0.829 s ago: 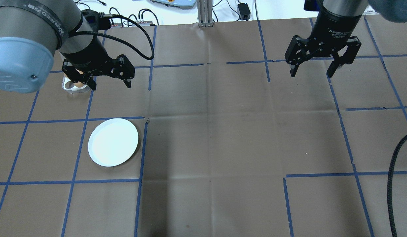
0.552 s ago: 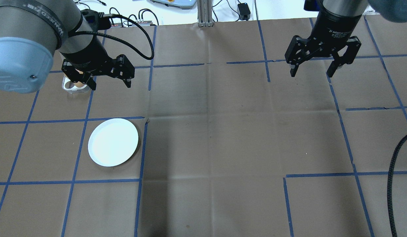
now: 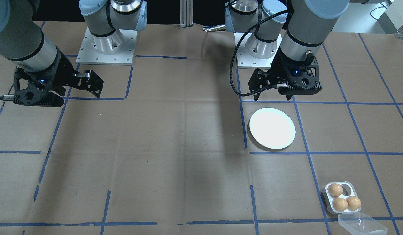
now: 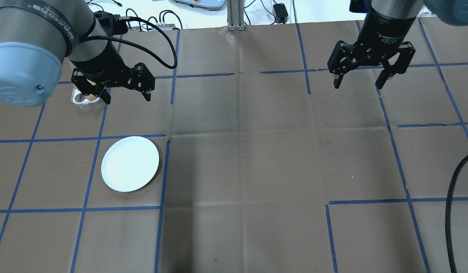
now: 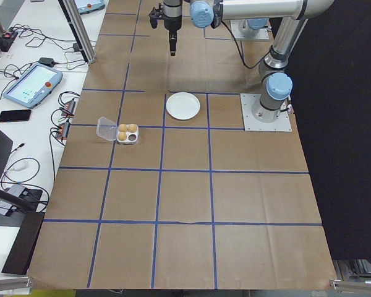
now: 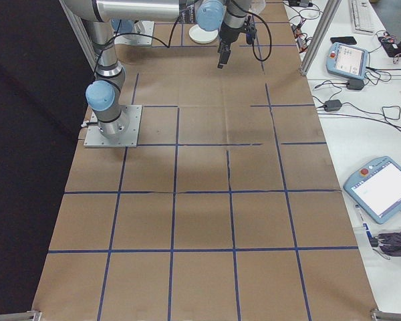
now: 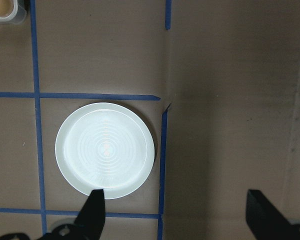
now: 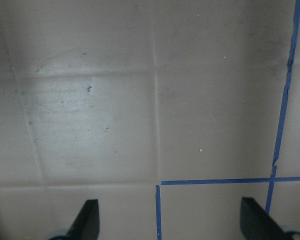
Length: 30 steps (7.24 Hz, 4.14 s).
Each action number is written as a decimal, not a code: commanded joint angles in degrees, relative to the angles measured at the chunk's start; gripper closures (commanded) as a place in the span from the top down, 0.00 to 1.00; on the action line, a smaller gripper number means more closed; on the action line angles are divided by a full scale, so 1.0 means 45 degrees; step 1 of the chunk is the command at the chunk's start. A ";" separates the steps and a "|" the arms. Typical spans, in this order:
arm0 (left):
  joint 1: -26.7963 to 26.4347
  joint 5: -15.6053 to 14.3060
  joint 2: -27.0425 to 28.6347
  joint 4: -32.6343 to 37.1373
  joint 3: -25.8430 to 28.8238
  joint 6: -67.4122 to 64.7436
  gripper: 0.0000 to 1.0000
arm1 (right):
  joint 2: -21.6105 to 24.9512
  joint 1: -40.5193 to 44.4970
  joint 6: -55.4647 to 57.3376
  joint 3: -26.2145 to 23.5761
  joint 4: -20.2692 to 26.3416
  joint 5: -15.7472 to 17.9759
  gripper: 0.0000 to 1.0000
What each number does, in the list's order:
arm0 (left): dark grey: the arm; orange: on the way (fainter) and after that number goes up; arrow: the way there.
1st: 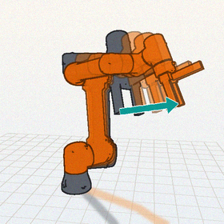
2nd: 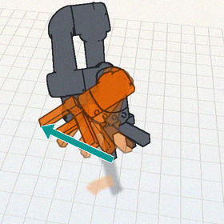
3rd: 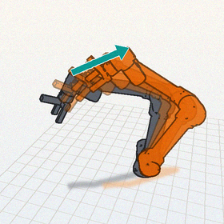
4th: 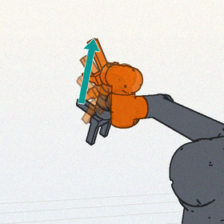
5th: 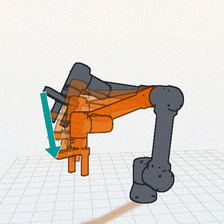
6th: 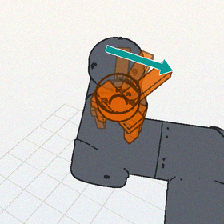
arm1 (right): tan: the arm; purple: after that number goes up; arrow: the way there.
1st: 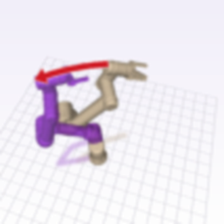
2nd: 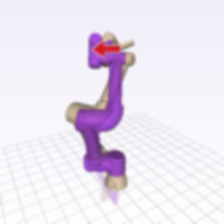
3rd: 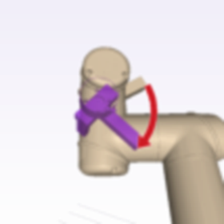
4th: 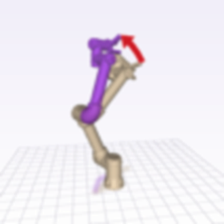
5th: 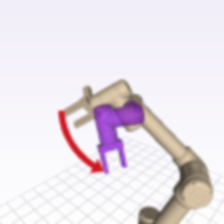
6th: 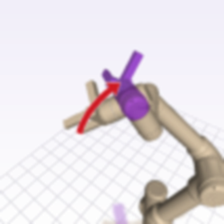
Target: Place egg on plate
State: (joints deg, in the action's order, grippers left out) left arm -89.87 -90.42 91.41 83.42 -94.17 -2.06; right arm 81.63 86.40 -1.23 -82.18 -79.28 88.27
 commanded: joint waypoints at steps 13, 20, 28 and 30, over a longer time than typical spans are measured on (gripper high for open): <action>0.5380 0.0131 0.6618 -0.0061 0.5714 0.6314 0.99 | 0.0004 0.0000 0.0000 0.0000 0.0000 -0.0005 1.00; 0.5266 0.0131 0.7673 -0.5897 0.2117 0.5946 0.98 | 0.0004 0.0000 0.0000 0.0000 0.0000 -0.0005 1.00; 0.5089 0.0170 0.7929 -0.6116 0.2391 0.5614 0.69 | 0.0004 0.0000 0.0000 0.0000 0.0000 -0.0006 1.00; 0.5050 0.0190 0.7929 -0.6116 0.2371 0.5419 0.56 | 0.0004 0.0000 0.0000 0.0000 0.0000 -0.0006 1.00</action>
State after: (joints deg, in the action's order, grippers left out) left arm -67.06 -89.63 127.08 55.90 -83.46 22.78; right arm 81.63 86.40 -1.23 -82.18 -79.28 88.24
